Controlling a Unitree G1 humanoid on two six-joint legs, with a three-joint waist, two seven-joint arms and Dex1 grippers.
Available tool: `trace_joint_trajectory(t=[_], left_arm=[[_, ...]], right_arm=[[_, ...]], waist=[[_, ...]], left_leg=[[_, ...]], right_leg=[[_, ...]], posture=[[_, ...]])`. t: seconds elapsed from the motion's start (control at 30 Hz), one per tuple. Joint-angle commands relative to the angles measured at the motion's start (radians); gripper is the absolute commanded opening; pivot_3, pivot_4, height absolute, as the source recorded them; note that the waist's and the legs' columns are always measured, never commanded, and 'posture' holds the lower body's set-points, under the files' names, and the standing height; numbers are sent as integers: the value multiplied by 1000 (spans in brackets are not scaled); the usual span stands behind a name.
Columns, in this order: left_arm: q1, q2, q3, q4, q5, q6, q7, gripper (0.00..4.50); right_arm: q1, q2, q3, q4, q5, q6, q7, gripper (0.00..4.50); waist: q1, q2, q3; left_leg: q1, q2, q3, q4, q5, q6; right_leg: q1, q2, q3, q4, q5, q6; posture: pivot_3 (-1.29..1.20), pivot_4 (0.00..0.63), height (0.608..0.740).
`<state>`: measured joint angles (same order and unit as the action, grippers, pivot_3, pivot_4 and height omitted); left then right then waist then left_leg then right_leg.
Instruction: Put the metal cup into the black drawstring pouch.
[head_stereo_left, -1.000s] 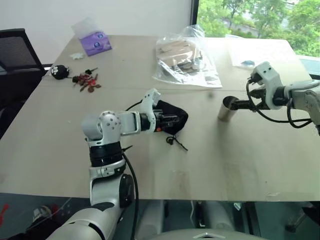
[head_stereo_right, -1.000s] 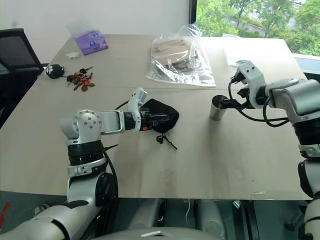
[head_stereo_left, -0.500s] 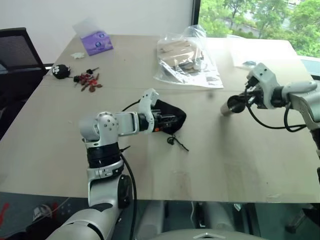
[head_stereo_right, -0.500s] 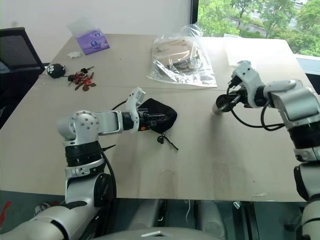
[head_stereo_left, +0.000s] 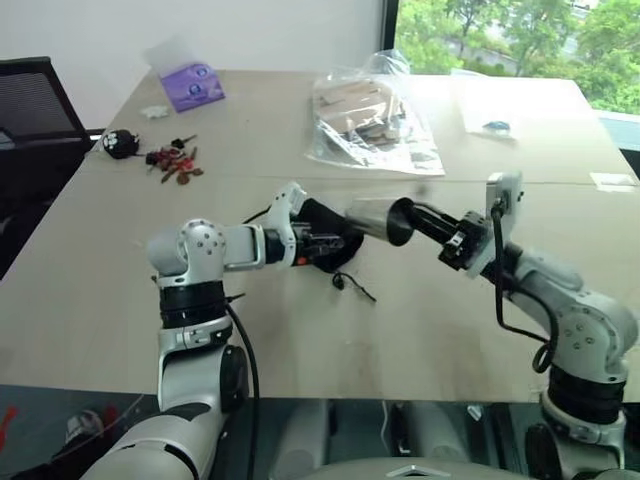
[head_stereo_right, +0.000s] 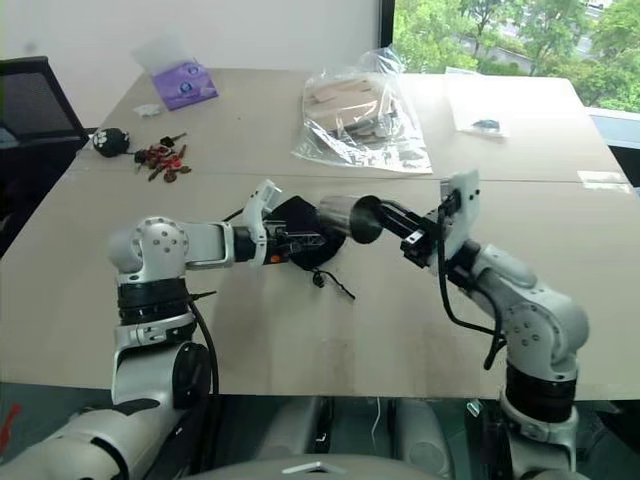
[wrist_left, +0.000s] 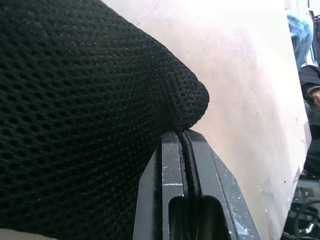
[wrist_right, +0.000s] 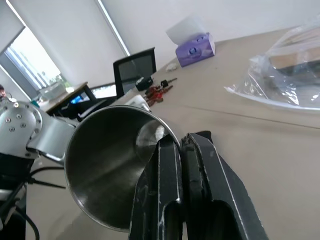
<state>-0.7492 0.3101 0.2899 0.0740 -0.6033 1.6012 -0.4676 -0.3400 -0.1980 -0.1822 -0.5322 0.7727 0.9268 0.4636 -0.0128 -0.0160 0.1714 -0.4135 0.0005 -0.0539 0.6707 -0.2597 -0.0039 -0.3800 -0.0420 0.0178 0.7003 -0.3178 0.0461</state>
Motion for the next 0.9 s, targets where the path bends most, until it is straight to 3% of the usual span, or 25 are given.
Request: trace_joint_trajectory(t=[0.03, 0.5, 0.9], left_arm=[[-53, 26, -5, 14, -31, -11, -36, 0], [-84, 77, 39, 57, -133, 13, -3, 0], [-14, 151, -8, 4, -134, 13, 32, 0]], right_arm=[[38, 21, 62, 51, -44, -110, 24, 22], [89, 135, 235, 444, -266, -485, 106, 22], [99, 56, 423, 597, -588, -723, 95, 22]], waist=[[0, 0, 0], [-26, 0, 0], [-29, -1, -1]], left_leg=[[0, 0, 0, 0, 0, 0], [0, 1, 0, -2, 0, 0], [7, 2, 3, -2, 1, -2]], right_leg=[[0, 0, 0, 0, 0, 0], [0, 1, 1, -2, 0, 0], [1, 2, 5, 4, 0, 0]], posture=[[0, 150, 740], [0, 150, 740], [0, 150, 740]])
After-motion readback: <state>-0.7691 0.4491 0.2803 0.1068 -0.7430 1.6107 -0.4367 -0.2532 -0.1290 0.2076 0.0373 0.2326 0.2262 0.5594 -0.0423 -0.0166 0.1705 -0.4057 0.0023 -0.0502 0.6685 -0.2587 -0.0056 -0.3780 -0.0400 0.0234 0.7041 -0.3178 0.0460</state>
